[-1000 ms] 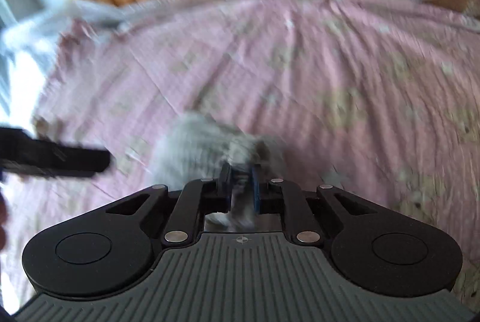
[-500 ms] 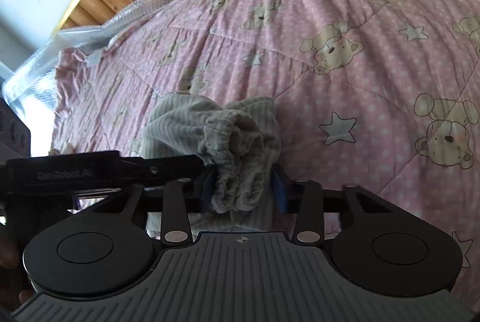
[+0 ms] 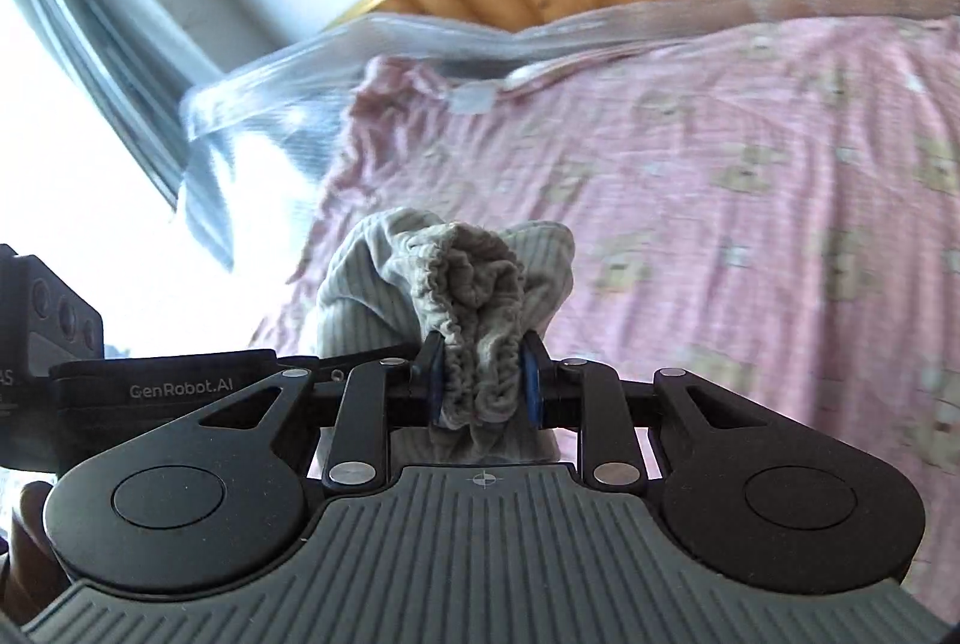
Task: Fold clothes
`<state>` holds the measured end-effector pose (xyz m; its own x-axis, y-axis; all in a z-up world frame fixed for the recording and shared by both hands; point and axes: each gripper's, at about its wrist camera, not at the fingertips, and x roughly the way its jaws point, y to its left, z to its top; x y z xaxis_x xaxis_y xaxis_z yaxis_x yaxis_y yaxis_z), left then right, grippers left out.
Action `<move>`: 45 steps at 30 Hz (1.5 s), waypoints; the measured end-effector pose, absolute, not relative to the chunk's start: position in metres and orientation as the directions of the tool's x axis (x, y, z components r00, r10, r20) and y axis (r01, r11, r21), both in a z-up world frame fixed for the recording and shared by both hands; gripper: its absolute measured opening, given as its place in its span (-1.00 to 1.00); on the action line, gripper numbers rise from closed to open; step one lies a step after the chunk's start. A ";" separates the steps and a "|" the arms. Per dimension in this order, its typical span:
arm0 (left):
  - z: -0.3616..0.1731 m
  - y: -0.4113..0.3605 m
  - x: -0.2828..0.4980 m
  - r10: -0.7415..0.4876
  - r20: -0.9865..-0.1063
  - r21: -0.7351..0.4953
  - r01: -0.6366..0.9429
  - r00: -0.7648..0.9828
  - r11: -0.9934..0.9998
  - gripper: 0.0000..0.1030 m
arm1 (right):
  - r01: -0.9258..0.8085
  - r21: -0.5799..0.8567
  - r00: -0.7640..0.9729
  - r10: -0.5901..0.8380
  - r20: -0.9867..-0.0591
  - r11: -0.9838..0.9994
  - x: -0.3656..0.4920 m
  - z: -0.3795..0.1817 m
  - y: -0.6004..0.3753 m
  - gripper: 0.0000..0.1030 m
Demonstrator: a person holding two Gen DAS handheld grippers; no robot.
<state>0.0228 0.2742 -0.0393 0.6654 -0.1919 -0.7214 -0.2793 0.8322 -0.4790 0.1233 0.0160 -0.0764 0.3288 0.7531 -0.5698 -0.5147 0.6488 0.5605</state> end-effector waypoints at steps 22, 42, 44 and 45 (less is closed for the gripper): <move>-0.108 0.485 0.005 -0.086 -0.784 -0.461 -0.484 0.615 0.744 0.21 | -0.600 0.332 0.324 0.601 -0.731 0.728 0.151 -0.109 0.225 0.00; -0.057 0.453 -0.024 0.050 -0.828 -0.261 -0.464 0.558 0.847 0.85 | -0.654 0.100 0.379 0.439 -0.814 0.750 0.078 -0.075 0.212 0.59; -0.051 0.447 -0.030 0.064 -0.828 -0.242 -0.458 0.556 0.856 0.94 | -0.641 0.104 0.352 0.412 -0.840 0.760 0.067 -0.079 0.204 0.59; -0.047 0.443 -0.033 0.076 -0.828 -0.230 -0.460 0.556 0.858 1.00 | -0.641 0.108 0.340 0.408 -0.847 0.760 0.062 -0.079 0.202 0.59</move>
<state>-0.0333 0.4427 -0.0468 0.5555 0.0760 -0.8280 -0.4596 0.8579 -0.2296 0.0624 0.2022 -0.0788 0.3404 0.4079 -0.8472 -0.6407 0.7600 0.1085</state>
